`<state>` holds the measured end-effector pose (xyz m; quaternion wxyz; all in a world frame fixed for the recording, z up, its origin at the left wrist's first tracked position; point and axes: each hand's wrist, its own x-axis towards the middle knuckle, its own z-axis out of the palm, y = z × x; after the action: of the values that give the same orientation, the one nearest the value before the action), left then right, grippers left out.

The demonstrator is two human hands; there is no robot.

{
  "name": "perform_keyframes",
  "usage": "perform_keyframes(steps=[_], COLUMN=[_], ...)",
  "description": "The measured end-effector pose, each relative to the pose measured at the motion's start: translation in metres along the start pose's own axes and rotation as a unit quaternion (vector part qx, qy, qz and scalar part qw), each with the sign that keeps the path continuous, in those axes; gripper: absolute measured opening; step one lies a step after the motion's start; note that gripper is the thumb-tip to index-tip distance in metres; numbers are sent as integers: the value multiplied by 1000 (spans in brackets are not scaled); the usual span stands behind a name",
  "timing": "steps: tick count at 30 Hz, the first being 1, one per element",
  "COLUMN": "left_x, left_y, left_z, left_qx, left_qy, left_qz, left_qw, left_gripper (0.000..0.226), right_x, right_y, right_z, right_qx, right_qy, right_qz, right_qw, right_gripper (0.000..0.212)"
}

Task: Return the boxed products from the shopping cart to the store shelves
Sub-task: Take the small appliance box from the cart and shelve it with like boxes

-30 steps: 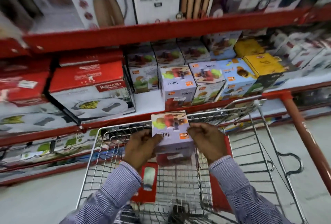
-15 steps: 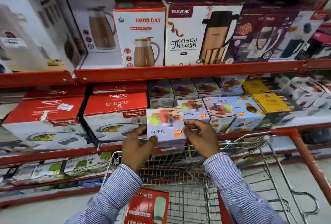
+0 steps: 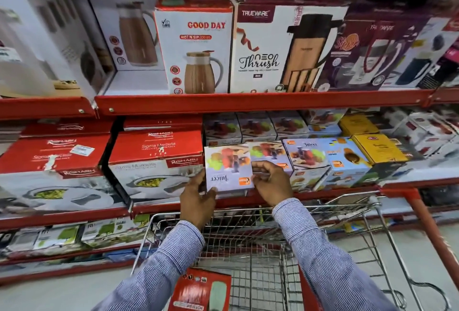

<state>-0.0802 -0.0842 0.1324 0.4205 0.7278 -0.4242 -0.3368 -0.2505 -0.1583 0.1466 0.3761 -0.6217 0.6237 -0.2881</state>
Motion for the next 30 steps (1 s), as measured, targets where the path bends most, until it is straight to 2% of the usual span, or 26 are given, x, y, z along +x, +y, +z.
perform_keyframes(steps=[7, 14, 18, 24, 27, 30], left_x=[18, 29, 30, 28, 22, 10], left_y=[-14, -16, -17, -25, -31, -43], left_z=[10, 16, 20, 21, 16, 2], left_qx=[-3, -32, -26, 30, 34, 22], left_qy=[25, 97, 121, 85, 36, 6], left_qz=[-13, -10, 0, 41, 41, 20], left_qw=[1000, 995, 992, 995, 998, 1000], left_gripper=[50, 24, 23, 42, 50, 48], right_x=[16, 22, 16, -1, -10, -30], right_y=[2, -2, -4, 3, 17, 33], right_z=[15, 19, 21, 27, 30, 32], right_qx=[-16, -61, -111, -208, -205, -174], right_qy=[14, 60, 81, 57, 24, 45], right_qz=[5, -26, -46, -87, -106, -122], right_qw=[1000, 996, 989, 973, 973, 976], right_gripper=[32, 33, 28, 38, 50, 49])
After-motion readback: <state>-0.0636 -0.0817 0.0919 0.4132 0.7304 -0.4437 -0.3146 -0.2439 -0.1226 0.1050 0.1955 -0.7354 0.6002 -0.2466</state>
